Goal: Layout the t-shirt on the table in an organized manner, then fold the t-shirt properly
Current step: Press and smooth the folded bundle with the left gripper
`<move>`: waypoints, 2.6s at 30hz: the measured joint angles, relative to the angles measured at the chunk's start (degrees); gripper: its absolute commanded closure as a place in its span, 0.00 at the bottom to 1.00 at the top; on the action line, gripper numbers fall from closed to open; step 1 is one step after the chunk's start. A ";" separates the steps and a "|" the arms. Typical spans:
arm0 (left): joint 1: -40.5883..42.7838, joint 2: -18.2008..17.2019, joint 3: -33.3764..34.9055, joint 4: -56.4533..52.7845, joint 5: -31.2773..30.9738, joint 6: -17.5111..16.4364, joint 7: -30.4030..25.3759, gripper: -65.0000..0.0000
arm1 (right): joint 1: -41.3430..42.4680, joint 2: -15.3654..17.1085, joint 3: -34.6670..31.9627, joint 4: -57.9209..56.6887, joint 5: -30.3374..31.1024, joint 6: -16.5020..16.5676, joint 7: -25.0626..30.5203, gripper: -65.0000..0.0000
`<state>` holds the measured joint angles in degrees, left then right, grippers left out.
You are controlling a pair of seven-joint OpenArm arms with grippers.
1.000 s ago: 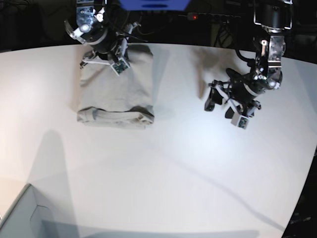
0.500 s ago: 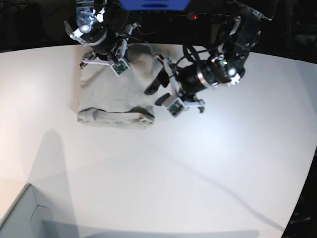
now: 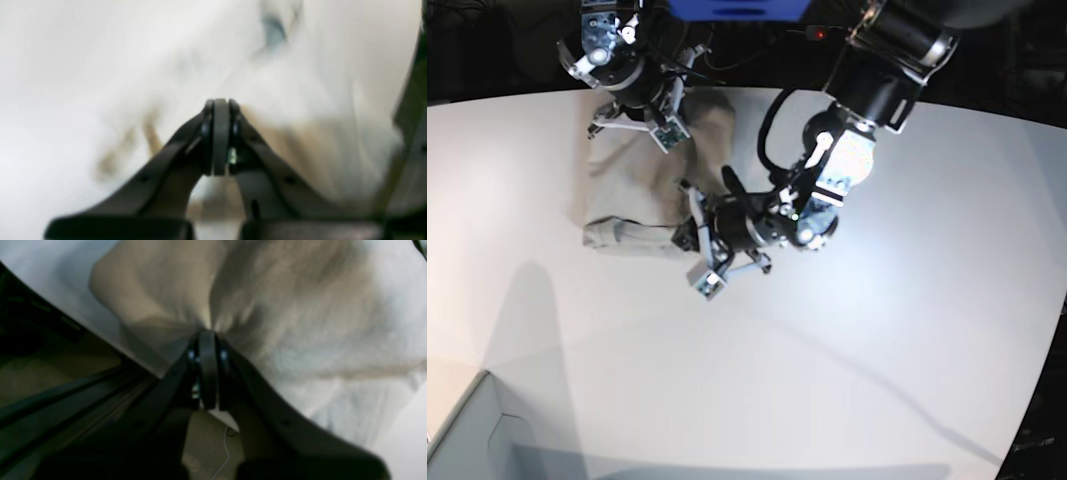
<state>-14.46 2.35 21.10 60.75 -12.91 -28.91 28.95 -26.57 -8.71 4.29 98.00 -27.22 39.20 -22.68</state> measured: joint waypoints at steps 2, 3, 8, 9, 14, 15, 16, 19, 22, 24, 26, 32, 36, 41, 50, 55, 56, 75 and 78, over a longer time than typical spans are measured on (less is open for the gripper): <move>-2.23 0.52 -0.04 -4.61 -0.55 1.81 -5.79 1.00 | 0.02 0.02 -0.04 -0.02 -0.02 0.00 -0.04 1.00; -3.39 0.94 -0.02 -7.58 -0.70 4.39 -9.01 1.00 | 0.02 0.04 0.00 0.00 -0.02 0.00 -0.02 1.00; -7.93 1.95 -1.29 -18.75 -1.62 16.87 -23.52 1.00 | -0.11 -0.02 0.02 -0.02 0.02 -0.02 -0.13 1.00; -8.33 1.99 -2.64 -18.75 -2.99 18.40 -25.11 1.00 | -0.11 -0.02 0.02 -0.02 -0.02 0.00 -0.15 1.00; -9.20 -1.16 -9.20 -6.62 -12.31 19.39 -16.50 1.00 | -0.02 -0.07 -0.07 -0.02 0.02 -0.02 -0.15 1.00; -9.05 -2.80 -9.18 -2.86 -13.42 18.80 -13.05 1.00 | 0.02 -0.04 -0.09 -0.02 0.00 -0.02 -0.17 1.00; -8.55 -4.59 -8.61 1.01 -14.38 19.34 -10.05 1.00 | 0.00 -0.02 -0.09 -0.02 0.00 -0.02 -0.15 1.00; -6.27 -8.35 -4.26 10.93 -14.49 19.98 0.46 1.00 | 0.28 -0.04 0.00 -0.02 -0.07 -0.02 -0.46 1.00; -4.61 -8.48 3.32 15.52 -15.67 18.32 9.73 1.00 | 0.33 -0.24 -0.02 -0.02 -0.04 -0.02 -0.35 1.00; -4.83 -7.96 6.25 14.71 -15.67 18.25 12.50 1.00 | 0.31 -0.20 -0.13 -0.02 -0.04 0.00 -0.33 1.00; -5.81 -8.11 8.63 12.39 -15.08 18.53 13.20 1.00 | 0.33 0.02 -0.02 -0.02 -0.04 0.00 -0.39 1.00; -7.54 -8.85 17.68 8.90 -15.41 16.17 13.70 1.00 | 0.98 -0.22 -0.24 -0.02 -0.02 0.00 -0.39 1.00; -7.30 -7.04 21.16 8.22 -14.19 8.85 14.34 1.00 | 1.14 0.00 -0.02 -0.02 -0.04 0.00 -0.44 1.00; -9.51 -1.36 22.23 -2.58 -6.78 6.32 12.90 1.00 | 1.16 -0.02 -0.26 -0.02 -0.07 0.00 -0.61 1.00; -13.68 4.31 21.86 -21.14 -1.31 6.10 -4.04 1.00 | 1.14 -0.04 -0.15 -0.02 -0.04 -0.02 -0.61 1.00; -13.38 4.48 16.20 -23.45 -0.70 6.12 -10.84 1.00 | 0.96 -0.09 0.00 -0.17 -0.44 0.00 -0.59 1.00; -13.75 4.92 14.19 -23.93 -0.66 6.23 -10.82 1.00 | 0.96 -0.04 -0.13 -0.20 -0.44 0.00 -0.63 1.00; -15.08 4.94 -14.21 -16.24 -0.35 6.51 -17.03 1.00 | -0.33 -0.04 0.13 5.88 -0.42 0.00 -0.70 1.00; -13.84 1.36 -18.71 -12.31 -0.70 6.64 -12.09 1.00 | -1.70 -0.02 0.15 9.75 -0.52 -0.02 -0.96 1.00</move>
<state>-28.29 3.70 2.39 48.45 -13.61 -22.26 16.86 -28.27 -8.73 4.45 107.74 -27.75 39.18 -23.64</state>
